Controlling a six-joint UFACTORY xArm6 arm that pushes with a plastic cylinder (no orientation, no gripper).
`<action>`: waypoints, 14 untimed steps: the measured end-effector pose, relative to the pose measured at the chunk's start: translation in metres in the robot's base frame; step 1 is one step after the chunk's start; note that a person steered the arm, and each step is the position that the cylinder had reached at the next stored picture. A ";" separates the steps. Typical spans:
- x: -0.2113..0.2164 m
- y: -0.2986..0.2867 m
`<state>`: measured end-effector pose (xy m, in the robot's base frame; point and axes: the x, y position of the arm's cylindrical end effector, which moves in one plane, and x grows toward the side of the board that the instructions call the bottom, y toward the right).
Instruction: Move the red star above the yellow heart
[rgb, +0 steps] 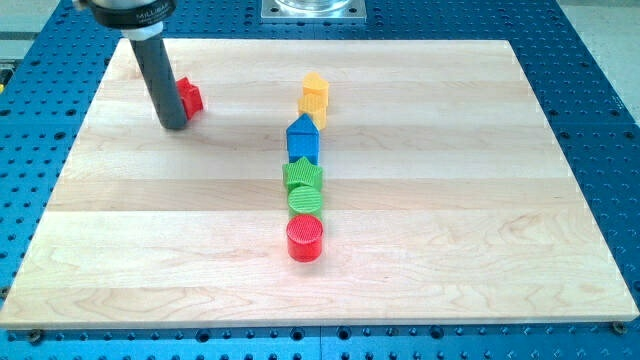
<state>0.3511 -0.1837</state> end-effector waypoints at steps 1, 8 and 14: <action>-0.011 -0.001; -0.090 0.063; -0.095 0.161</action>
